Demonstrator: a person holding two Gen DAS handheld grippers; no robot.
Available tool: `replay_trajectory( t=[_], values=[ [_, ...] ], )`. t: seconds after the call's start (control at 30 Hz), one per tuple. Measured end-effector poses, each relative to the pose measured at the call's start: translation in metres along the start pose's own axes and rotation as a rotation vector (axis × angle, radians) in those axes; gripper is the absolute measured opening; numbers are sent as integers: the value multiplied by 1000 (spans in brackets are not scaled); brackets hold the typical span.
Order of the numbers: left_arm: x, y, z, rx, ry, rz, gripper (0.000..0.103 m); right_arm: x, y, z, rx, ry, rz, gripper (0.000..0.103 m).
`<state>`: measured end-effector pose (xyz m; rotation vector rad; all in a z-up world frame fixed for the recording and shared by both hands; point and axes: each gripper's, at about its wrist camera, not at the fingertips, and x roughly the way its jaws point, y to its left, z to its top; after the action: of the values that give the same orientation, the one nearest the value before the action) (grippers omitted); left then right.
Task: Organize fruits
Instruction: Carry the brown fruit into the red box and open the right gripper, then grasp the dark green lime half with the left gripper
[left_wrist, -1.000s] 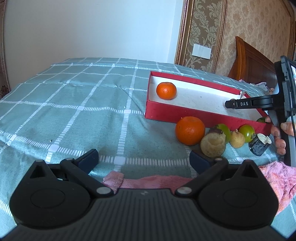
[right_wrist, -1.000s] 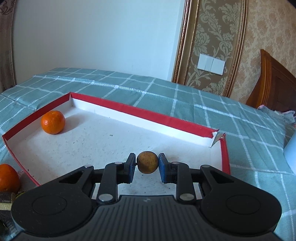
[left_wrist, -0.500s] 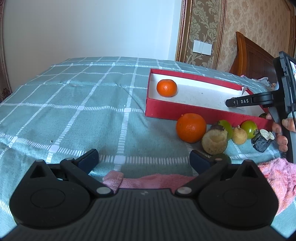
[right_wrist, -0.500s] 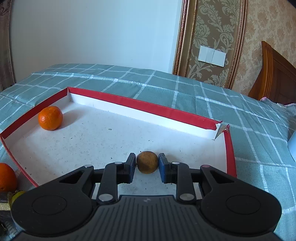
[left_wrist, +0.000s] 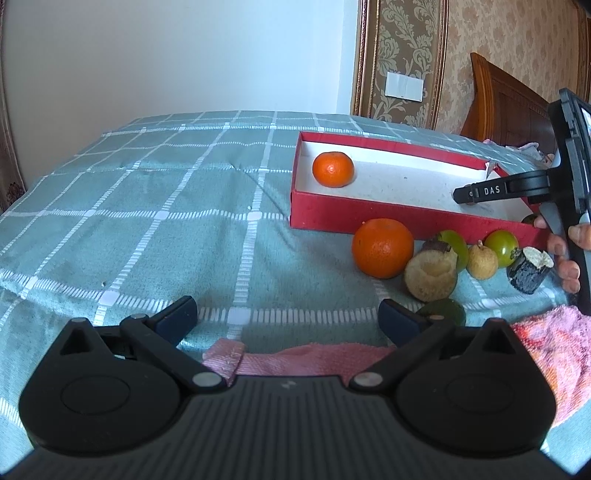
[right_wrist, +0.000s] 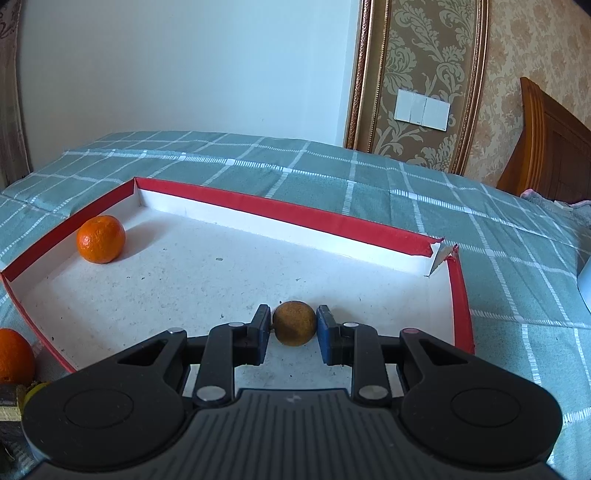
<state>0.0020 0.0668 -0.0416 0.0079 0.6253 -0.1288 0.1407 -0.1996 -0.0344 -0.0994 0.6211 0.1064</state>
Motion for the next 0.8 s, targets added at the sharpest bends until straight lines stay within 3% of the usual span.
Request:
replay_trajectory(
  t=[0.27,0.33,0.37,0.4,0.7,0.8],
  values=[
    [1,-1,0,11,3,7,103,-2,-2,-1,-1,3,-1,31],
    [1,-1,0,10,2,6,103,-4,-3,-2,2,3,-2,43],
    [1,-1,0,11,2,8,103,-4,-4,-3,7,4,-3,61],
    [1,-2,0,14,3,11,103,-5,-5,-4,9,1,-5,72],
    [0,-3,-1,15,-3,15,103,-16,-2,-10,-16,-25,-15,72],
    [-4,-1,-3,2,-26,21,103,-22,-6,-12,2,-39,-18,80]
  ],
)
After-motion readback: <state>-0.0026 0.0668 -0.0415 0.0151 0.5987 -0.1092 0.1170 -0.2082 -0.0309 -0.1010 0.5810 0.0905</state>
